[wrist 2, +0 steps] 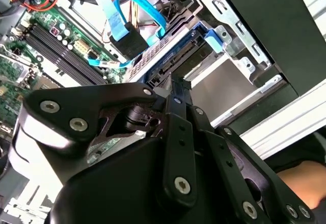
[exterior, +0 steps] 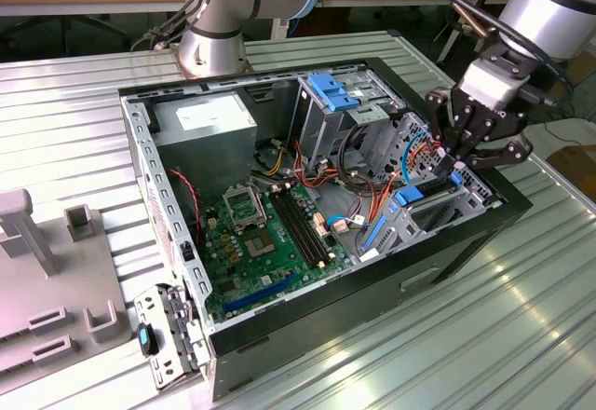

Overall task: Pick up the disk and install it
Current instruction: 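Insert the first disk wire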

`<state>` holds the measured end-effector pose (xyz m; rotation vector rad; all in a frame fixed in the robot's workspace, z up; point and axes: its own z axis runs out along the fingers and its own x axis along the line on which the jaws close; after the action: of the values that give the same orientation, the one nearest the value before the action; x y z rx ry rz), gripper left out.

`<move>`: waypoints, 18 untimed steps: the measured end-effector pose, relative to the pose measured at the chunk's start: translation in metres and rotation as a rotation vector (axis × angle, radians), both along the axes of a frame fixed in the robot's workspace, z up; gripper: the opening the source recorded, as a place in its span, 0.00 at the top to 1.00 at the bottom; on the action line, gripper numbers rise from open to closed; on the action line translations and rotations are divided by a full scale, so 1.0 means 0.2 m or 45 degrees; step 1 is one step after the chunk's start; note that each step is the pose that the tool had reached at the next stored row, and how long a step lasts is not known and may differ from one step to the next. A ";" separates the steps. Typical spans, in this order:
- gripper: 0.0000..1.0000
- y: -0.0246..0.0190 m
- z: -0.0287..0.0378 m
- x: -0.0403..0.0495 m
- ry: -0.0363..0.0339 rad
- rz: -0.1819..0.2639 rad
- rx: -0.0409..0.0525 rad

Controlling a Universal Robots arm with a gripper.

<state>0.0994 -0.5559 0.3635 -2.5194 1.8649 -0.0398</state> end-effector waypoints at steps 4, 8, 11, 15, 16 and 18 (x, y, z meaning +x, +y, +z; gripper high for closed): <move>0.89 0.000 0.000 0.002 0.0000 0.069 0.000; 0.89 0.000 0.000 0.003 0.0000 0.119 0.000; 0.89 0.000 0.003 0.010 -0.0001 0.147 0.000; 0.89 0.000 0.003 0.072 -0.0001 0.164 0.000; 0.89 0.000 0.003 0.087 0.0000 0.170 0.000; 0.89 0.001 0.003 0.110 0.0000 0.179 0.000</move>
<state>0.1213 -0.5558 0.3641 -2.6425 1.6827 -0.0390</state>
